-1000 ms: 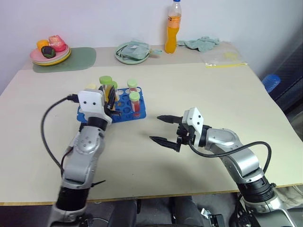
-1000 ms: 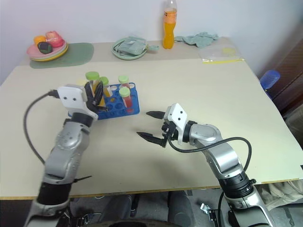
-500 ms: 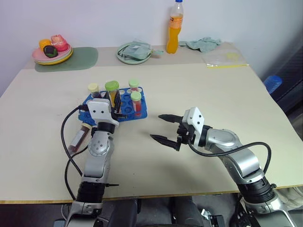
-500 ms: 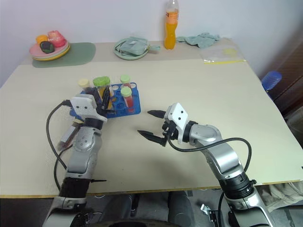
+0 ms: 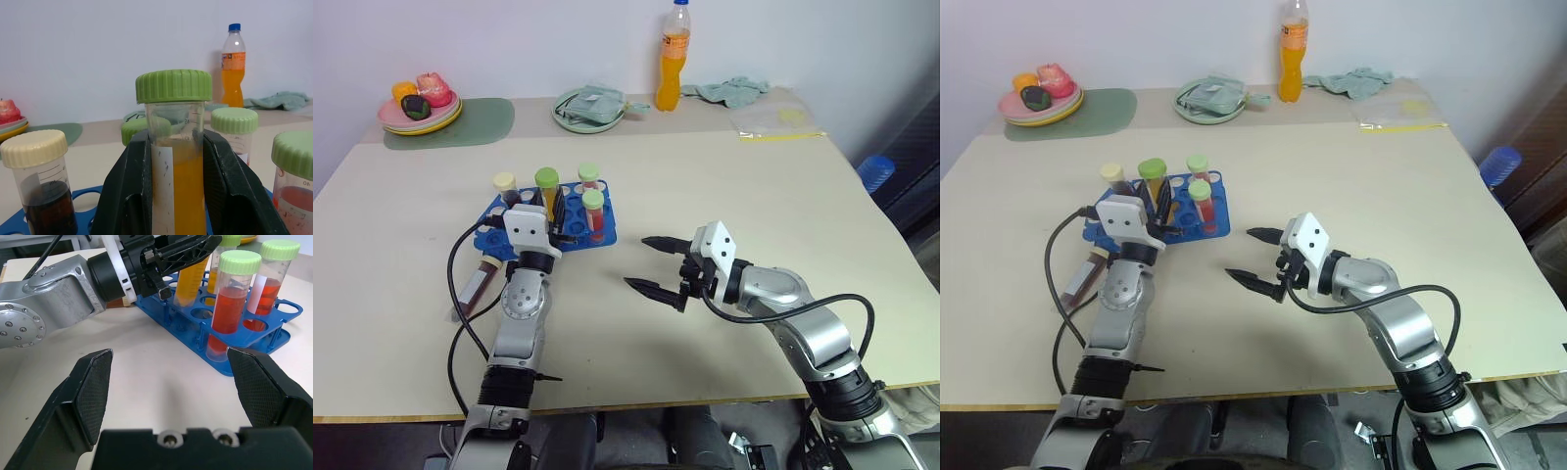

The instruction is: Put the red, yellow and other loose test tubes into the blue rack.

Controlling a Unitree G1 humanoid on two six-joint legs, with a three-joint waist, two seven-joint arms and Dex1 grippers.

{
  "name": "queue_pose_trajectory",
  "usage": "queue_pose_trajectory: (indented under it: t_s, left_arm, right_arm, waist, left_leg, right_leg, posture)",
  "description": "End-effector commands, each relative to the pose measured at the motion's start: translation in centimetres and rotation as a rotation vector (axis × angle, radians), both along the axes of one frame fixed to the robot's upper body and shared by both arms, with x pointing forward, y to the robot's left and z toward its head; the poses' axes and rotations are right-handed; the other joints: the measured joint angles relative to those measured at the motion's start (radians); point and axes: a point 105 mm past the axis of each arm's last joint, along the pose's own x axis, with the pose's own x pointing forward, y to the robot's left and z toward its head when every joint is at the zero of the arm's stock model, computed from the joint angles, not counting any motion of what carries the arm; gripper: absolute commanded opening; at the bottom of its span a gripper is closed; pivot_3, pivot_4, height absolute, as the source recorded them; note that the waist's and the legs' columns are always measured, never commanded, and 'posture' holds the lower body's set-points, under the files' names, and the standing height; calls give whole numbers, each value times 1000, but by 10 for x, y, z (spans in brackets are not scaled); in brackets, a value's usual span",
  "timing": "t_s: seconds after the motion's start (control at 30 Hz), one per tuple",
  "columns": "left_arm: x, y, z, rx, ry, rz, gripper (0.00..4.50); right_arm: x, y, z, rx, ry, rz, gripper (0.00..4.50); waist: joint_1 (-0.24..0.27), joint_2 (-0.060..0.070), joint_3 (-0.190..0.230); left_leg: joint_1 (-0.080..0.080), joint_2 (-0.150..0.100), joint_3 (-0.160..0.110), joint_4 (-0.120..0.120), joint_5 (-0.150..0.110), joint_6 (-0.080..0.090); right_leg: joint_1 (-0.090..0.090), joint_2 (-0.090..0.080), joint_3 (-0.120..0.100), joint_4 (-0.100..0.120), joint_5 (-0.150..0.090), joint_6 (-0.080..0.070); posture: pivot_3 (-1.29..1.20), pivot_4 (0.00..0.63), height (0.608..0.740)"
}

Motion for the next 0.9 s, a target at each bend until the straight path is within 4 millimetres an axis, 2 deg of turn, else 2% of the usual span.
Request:
queue_pose_trajectory:
  t_s: [0.03,0.1,0.13,0.2,0.33,0.47,0.57,0.67,0.77,0.9]
  left_arm:
    - [-4,3,7,-23,-47,1,792]
    - [-4,3,6,-26,-49,-4,792]
    - [-3,3,5,-34,-48,-6,1591]
    - [-3,5,5,-40,-53,-3,2233]
    - [-7,10,12,-46,-82,11,4258]
    - [-19,18,30,-69,-129,-6,4258]
    - [-30,27,50,-76,-173,-11,4258]
    - [-44,50,84,-126,-205,-21,4258]
    - [-50,80,93,-126,-49,-46,4388]
    - [-60,115,71,38,358,1,4388]
  right_arm:
    - [-3,2,14,20,-54,11,4149]
    - [-3,2,14,21,-55,11,4149]
    - [-2,2,14,22,-55,11,4149]
    - [-2,2,14,24,-56,10,4149]
    - [-1,3,17,45,-54,5,4149]
    - [1,2,19,78,-45,-13,4149]
    - [2,1,19,80,-45,-19,4149]
    - [2,0,19,83,-44,-20,4149]
    - [1,-1,17,83,-40,-21,4149]
    - [2,0,14,82,-32,-12,4149]
  waist:
    - [0,0,0]
    - [0,0,0]
    - [0,0,0]
    - [0,0,0]
    - [0,0,0]
    - [-2,0,0]
    - [-2,0,0]
    - [-4,0,0]
    - [-12,0,0]
    - [-31,1,0]
  left_leg:
    - [0,0,0,0,0,0]
    - [0,0,0,0,0,0]
    - [0,0,0,0,0,0]
    - [0,0,0,0,0,0]
    - [0,0,0,0,0,0]
    - [0,0,0,0,0,0]
    - [0,0,-1,0,0,0]
    - [0,1,-1,0,0,0]
    - [0,1,-2,0,0,0]
    - [0,2,-4,-1,0,0]
  right_leg:
    - [0,0,0,0,0,0]
    - [0,0,0,0,0,0]
    - [0,0,0,0,0,0]
    - [0,0,0,0,0,0]
    - [0,0,0,0,0,0]
    - [0,0,0,0,0,0]
    - [0,0,0,0,0,0]
    - [0,1,0,1,0,0]
    - [-1,1,0,1,0,0]
    - [-2,2,1,5,-1,-1]
  posture:
    - [0,150,740]
    - [0,150,740]
    - [0,150,740]
    - [0,150,740]
    - [0,150,740]
    - [0,150,740]
    - [0,150,740]
    - [0,150,740]
    - [0,150,740]
    - [0,150,740]
